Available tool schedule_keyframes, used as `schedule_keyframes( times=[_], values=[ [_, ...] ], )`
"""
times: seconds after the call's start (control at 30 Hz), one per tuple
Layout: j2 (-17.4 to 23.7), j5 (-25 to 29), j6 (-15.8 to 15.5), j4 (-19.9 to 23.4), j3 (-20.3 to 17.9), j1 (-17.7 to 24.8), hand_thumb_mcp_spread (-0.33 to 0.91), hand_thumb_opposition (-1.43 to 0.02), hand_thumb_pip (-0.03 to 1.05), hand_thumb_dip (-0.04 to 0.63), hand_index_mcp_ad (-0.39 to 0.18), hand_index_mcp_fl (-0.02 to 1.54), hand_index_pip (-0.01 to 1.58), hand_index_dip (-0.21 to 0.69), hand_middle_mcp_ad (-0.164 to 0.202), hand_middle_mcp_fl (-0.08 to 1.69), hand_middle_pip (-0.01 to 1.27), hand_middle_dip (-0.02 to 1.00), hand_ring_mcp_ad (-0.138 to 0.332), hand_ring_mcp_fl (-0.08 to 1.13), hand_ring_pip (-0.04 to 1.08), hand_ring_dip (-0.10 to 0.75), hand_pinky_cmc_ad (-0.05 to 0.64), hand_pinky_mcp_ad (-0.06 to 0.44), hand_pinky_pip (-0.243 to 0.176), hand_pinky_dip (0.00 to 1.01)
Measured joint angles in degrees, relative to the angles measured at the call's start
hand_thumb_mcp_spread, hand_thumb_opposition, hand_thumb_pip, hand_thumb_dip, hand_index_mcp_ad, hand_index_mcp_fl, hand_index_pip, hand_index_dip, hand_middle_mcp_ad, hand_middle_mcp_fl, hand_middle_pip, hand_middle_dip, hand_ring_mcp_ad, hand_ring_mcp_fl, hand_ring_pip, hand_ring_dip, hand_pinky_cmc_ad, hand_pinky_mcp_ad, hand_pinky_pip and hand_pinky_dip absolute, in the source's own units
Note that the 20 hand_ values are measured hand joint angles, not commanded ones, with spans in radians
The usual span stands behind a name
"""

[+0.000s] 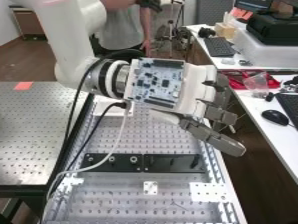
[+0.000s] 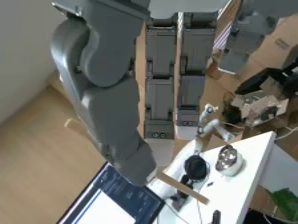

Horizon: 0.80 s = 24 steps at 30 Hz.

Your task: Grab the chopstick and place it in the clear container

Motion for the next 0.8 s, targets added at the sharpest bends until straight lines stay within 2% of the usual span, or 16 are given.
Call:
schedule_keyframes(
  times=[0.2, 0.4, 0.7, 0.8],
  values=[
    [3.41, -2.21, 0.9, -6.05, -0.89, 0.98, 0.7, -1.11, 0.49, 0.265, -0.145, 1.07, 0.86, 0.005, 0.033, 1.16, 0.47, 0.7, 0.019, 0.85, 0.11, 0.56, 0.344, 0.283, -0.028, 0.18],
    [6.07, -2.34, 0.86, -11.71, -1.94, 3.86, 0.69, -1.13, 0.5, 0.265, -0.134, 1.07, 0.85, 0.033, 0.037, 1.17, 0.47, 0.7, 0.017, 0.86, 0.11, 0.56, 0.347, 0.281, -0.028, 0.18],
    [7.4, 4.02, 0.95, -18.31, -1.72, 11.07, 0.69, -1.13, 0.5, 0.269, -0.134, 1.09, 0.83, 0.047, 0.037, 1.17, 0.47, 0.7, 0.017, 0.86, 0.11, 0.56, 0.361, 0.281, -0.028, 0.19],
    [7.49, 6.8, 1.95, -21.32, -1.22, 14.03, 0.69, -1.13, 0.5, 0.269, -0.131, 1.09, 0.83, 0.051, 0.037, 1.17, 0.47, 0.7, 0.017, 0.86, 0.11, 0.56, 0.365, 0.278, -0.028, 0.19]
  ],
)
